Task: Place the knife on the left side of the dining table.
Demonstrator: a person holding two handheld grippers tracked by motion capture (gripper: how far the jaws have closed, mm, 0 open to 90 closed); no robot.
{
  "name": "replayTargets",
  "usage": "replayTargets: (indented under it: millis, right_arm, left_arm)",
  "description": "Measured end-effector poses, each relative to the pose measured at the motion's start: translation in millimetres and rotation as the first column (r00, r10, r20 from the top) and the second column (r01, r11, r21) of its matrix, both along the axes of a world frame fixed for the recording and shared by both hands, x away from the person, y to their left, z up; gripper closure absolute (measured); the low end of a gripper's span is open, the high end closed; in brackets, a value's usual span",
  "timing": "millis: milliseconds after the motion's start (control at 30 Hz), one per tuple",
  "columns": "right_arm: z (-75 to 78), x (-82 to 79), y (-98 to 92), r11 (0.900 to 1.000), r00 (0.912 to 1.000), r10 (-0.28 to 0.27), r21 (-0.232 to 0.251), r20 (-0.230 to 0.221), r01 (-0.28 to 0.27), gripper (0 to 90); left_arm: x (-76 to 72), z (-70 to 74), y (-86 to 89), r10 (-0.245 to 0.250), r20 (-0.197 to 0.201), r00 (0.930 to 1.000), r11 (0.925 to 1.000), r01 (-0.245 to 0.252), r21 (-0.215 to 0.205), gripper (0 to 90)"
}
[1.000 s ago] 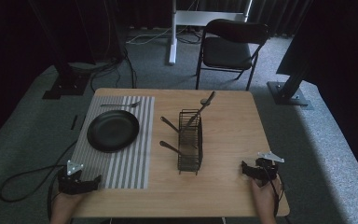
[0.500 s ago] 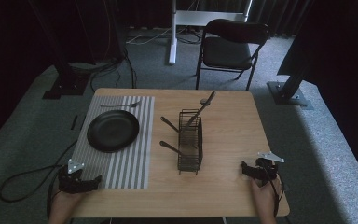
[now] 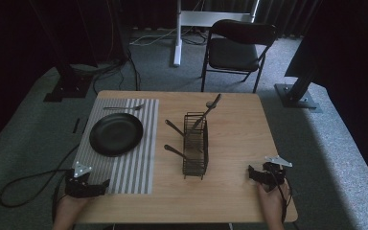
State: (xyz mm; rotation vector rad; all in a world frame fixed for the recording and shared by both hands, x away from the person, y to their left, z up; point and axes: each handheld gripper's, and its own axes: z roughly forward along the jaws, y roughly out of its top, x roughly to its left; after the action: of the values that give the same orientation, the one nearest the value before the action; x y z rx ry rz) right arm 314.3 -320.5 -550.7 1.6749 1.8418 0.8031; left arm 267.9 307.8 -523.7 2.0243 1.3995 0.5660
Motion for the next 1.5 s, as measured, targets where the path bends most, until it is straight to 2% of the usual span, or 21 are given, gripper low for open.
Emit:
replayTargets:
  millis: [233, 367, 633, 833, 867, 1200, 1233, 1400, 1500]
  right_arm:
    - [0.0, 0.0, 0.0, 1.0, 1.0, 0.0, 0.0, 0.0, 0.0, 12.2]
    - [0.0, 0.0, 0.0, 1.0, 1.0, 0.0, 0.0, 0.0, 0.0, 12.2]
    - [0.0, 0.0, 0.0, 1.0, 1.0, 0.0, 0.0, 0.0, 0.0, 12.2]
    - [0.0, 0.0, -0.1, 1.0, 1.0, 0.0, 0.0, 0.0, 0.0, 12.2]
    - [0.0, 0.0, 0.0, 1.0, 1.0, 0.0, 0.0, 0.0, 0.0, 12.2]
    - [0.0, 0.0, 0.0, 1.0, 1.0, 0.0, 0.001, 0.0, 0.0, 12.2]
    - [0.0, 0.0, 0.0, 1.0, 1.0, 0.0, 0.0, 0.0, 0.0, 12.2]
    - [0.0, 0.0, 0.0, 1.0, 1.0, 0.0, 0.001, 0.0, 0.0, 12.2]
    - [0.0, 0.0, 0.0, 1.0, 1.0, -0.001, 0.001, 0.0, 0.001, 12.3]
  left_arm:
    - [0.4, 12.7, -13.4, -0.048, 0.014, 0.9988, 0.9988, 0.048, -0.011, 1.2]
    - [1.0, 20.3, -20.7, -0.066, 0.027, 0.9975, 0.9972, 0.067, -0.034, 1.2]
    - [2.7, 36.0, -37.0, -0.121, 0.048, 0.9915, 0.9921, 0.122, -0.027, 1.2]
    - [4.9, 41.2, -45.0, -0.144, 0.053, 0.9881, 0.989, 0.146, -0.025, 1.2]
    - [4.8, 45.6, -51.4, -0.162, 0.063, 0.9847, 0.9859, 0.164, -0.03, 1.2]
    - [2.6, 58.6, -68.3, -0.209, 0.095, 0.9733, 0.9762, 0.214, -0.039, 1.2]
    - [2.5, 62.8, -72.5, -0.226, 0.101, 0.9689, 0.972, 0.231, -0.043, 1.2]
    - [3.9, 68.3, -77.8, -0.239, 0.111, 0.9645, 0.9686, 0.245, -0.041, 1.2]
    - [5.6, 72.6, -82.2, -0.249, 0.117, 0.9614, 0.9648, 0.257, -0.058, 1.2]
